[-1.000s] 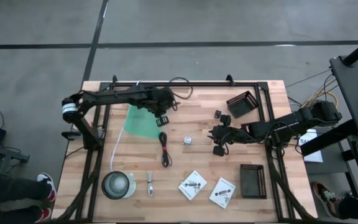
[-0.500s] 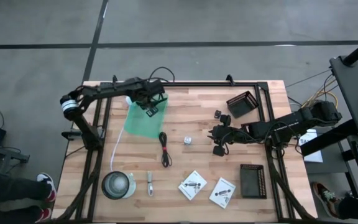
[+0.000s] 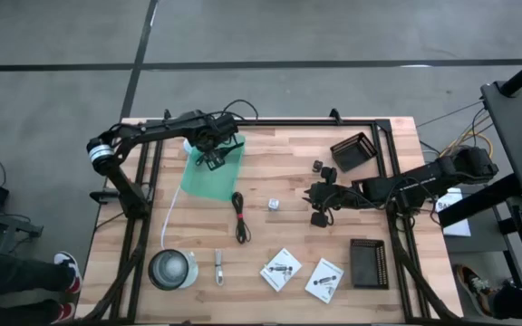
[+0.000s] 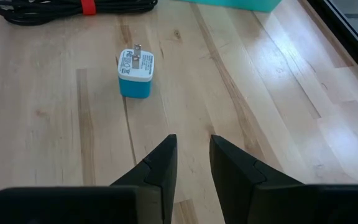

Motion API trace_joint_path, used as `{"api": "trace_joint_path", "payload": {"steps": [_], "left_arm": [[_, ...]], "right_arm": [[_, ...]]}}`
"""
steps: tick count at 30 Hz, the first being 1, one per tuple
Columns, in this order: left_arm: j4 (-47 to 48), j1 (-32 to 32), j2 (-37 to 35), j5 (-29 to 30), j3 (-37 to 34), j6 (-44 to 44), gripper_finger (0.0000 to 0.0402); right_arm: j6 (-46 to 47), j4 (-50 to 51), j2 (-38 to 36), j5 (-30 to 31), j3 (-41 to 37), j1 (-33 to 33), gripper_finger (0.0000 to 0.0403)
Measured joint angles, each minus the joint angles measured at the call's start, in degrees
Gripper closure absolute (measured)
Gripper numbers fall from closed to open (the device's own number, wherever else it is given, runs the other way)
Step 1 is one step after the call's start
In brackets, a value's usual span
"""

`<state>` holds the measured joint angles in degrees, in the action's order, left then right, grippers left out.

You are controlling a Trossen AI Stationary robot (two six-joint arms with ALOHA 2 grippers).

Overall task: Pick and place items into bin
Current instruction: Put the large black charger cable into the green bin

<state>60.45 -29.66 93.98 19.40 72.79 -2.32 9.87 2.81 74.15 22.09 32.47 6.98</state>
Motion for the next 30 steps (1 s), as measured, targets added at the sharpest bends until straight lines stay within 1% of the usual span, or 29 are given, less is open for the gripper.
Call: {"api": "trace_joint_path", "payload": {"steps": [3,6,12,18,23,25,28,30], "left_arm": [[-1.71,2.33,-0.29,-0.63,0.57,-6.28,0.0186],[-4.16,5.43,-0.33,-2.52,0.57,-12.89,0.019],[-6.59,13.66,-0.33,-3.44,0.48,-24.35,0.0207],[-8.49,23.34,-0.33,-4.51,-0.1,-31.24,0.0225],[-9.24,30.78,-0.31,-5.34,-1.18,-35.61,0.023],[-10.48,33.04,-0.29,-7.87,-1.98,-36.02,0.0231],[-13.53,35.62,-0.29,-13.41,-3.35,-37.96,0.0231],[-16.33,37.01,-0.29,-13.53,-4.53,-39.15,0.0231]], "right_arm": [[0.0,0.0,0.0,0.0,0.0,0.0,0.0321],[0.0,0.0,0.0,0.0,0.0,0.0,0.0321],[0.0,-0.02,0.0,0.0,-0.02,0.0,0.0321],[0.0,-0.02,0.0,0.0,0.0,0.0,0.0321],[0.02,-0.02,0.0,0.02,-0.02,0.01,0.0321],[0.25,-0.02,0.0,0.01,-0.02,0.02,0.0321],[0.46,-0.02,0.0,0.02,-0.02,0.0,0.0321],[0.44,-0.04,0.0,0.02,-0.02,0.0,0.0321]]}}
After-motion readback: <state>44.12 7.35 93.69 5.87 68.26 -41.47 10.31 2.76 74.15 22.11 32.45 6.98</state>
